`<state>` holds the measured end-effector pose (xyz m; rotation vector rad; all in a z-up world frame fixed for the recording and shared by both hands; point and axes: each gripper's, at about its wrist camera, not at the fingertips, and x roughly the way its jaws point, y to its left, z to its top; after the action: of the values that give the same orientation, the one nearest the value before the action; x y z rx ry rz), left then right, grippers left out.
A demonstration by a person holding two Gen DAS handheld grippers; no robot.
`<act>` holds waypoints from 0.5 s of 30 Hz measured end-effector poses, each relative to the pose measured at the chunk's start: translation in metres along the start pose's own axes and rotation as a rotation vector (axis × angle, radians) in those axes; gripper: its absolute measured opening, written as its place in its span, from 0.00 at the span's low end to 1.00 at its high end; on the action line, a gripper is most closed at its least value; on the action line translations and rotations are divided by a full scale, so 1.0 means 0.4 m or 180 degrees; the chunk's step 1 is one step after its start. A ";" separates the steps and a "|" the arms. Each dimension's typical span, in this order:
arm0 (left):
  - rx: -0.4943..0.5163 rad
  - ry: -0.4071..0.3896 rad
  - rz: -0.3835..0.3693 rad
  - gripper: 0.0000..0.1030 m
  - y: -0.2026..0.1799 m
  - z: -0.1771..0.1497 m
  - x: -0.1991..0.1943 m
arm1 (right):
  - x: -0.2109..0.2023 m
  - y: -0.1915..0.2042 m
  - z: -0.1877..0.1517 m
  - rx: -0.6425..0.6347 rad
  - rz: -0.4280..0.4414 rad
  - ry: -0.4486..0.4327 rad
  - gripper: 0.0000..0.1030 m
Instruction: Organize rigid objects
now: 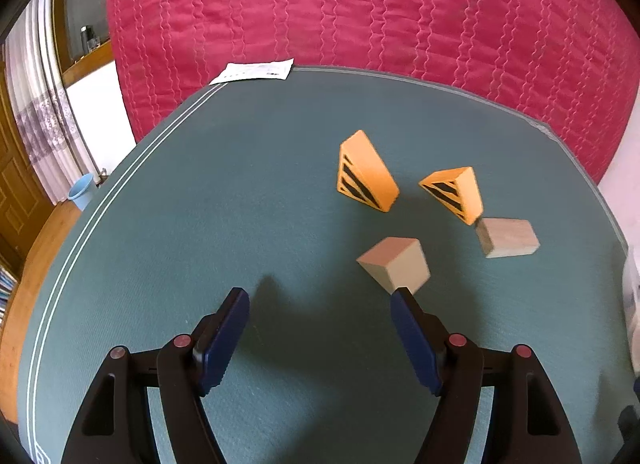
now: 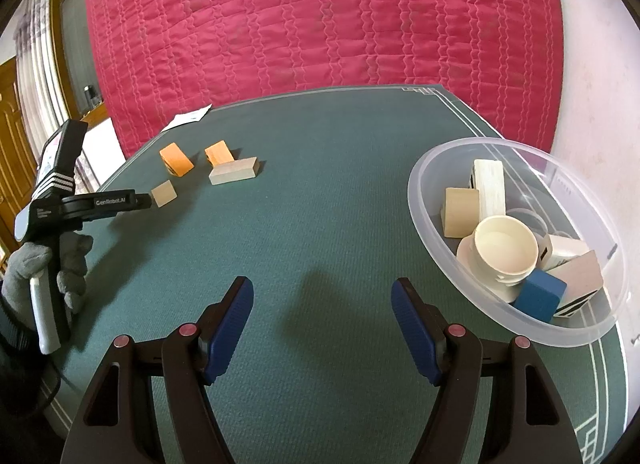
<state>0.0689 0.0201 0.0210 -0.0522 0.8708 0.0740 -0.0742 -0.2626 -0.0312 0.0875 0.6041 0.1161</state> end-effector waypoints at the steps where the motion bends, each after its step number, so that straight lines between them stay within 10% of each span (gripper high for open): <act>1: 0.0001 -0.0001 -0.0006 0.74 -0.007 0.000 -0.002 | 0.000 0.001 0.000 -0.0001 0.0001 0.0001 0.70; 15: -0.0161 0.0215 0.0101 0.66 -0.097 0.040 0.058 | 0.000 0.002 0.001 0.0004 0.0002 0.0005 0.70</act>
<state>0.0995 -0.0164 0.0141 -0.0887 0.9375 0.1244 -0.0741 -0.2621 -0.0307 0.0887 0.6056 0.1164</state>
